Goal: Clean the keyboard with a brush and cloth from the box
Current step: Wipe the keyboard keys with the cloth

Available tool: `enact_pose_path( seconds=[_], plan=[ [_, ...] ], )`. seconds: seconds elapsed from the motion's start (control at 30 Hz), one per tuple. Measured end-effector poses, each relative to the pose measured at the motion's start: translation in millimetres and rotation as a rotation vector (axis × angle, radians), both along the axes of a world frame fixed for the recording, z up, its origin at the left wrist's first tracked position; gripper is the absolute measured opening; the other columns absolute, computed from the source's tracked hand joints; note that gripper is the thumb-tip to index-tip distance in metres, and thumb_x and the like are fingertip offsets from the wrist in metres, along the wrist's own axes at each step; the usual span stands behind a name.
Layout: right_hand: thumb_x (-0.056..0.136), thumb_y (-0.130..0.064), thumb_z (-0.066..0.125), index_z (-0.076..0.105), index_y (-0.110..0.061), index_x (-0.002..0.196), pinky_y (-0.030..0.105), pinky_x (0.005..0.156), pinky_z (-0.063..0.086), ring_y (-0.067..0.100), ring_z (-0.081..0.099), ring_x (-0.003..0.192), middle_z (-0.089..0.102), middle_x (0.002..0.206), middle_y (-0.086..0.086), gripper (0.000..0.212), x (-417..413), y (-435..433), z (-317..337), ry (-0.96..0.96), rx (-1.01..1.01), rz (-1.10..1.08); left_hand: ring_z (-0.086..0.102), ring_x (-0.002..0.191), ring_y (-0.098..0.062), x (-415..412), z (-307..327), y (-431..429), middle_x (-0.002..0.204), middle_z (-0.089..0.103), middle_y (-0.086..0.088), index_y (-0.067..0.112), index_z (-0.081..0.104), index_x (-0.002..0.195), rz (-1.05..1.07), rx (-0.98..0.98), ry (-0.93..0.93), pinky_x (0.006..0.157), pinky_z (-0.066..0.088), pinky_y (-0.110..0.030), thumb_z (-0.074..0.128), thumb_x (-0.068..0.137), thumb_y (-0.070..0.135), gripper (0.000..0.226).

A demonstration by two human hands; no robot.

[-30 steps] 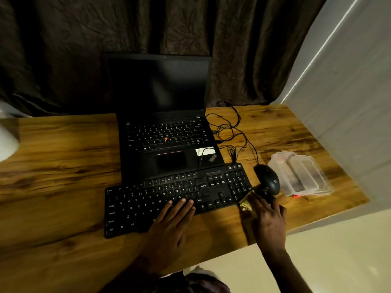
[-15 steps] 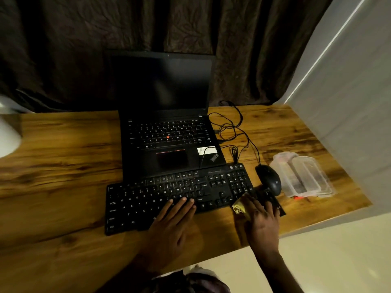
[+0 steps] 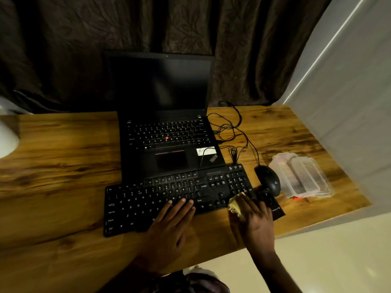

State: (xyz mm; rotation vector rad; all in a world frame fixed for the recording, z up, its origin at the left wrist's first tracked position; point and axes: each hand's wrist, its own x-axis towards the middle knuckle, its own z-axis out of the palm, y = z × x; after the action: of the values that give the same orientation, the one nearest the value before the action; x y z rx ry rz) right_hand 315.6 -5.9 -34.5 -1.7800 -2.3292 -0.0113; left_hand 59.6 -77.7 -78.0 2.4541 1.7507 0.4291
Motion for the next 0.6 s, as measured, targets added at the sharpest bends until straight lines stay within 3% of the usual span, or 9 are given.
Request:
enact_pose_path(
  seconds=[0.07,0.2,0.37,0.6],
  plan=[
    [0.074,-0.034,0.082,0.071,-0.016,0.122,0.045,0.087,0.054,0.031,0.063,0.107,0.070,0.125,0.004,0.053,-2,-3,-3,-0.051,0.008,0.111,0.022,0.149,-0.016,0,0,0,0.161,0.027,0.004,0.018,0.038,0.151,0.004,0.000,-0.004,0.116,0.023,-0.046,0.051,0.087,0.027,0.066],
    [0.070,-0.031,0.086,0.069,-0.018,0.124,0.045,0.083,0.053,0.030,0.060,0.104,0.067,0.129,0.005,0.058,20,10,-3,-0.074,0.019,0.117,0.021,0.150,-0.015,0,0,0,0.162,0.026,0.004,0.017,0.038,0.151,0.003,-0.001,-0.014,0.117,0.022,-0.046,0.050,0.087,0.027,0.066],
    [0.076,-0.023,0.069,0.071,-0.014,0.117,0.049,0.084,0.052,0.035,0.060,0.106,0.068,0.120,0.010,0.041,25,22,8,-0.007,0.094,0.044,0.022,0.149,-0.015,1,-1,0,0.161,0.027,0.005,0.018,0.039,0.151,0.016,-0.003,-0.024,0.116,0.023,-0.046,0.047,0.089,0.028,0.063],
    [0.077,-0.030,0.045,0.074,-0.016,0.112,0.044,0.073,0.052,0.032,0.062,0.096,0.071,0.114,0.006,0.047,0,11,9,-0.055,0.126,0.156,0.020,0.150,-0.015,-1,-3,0,0.162,0.025,0.005,0.018,0.037,0.152,0.008,-0.010,-0.021,0.116,0.024,-0.046,0.050,0.090,0.029,0.064]
  ],
)
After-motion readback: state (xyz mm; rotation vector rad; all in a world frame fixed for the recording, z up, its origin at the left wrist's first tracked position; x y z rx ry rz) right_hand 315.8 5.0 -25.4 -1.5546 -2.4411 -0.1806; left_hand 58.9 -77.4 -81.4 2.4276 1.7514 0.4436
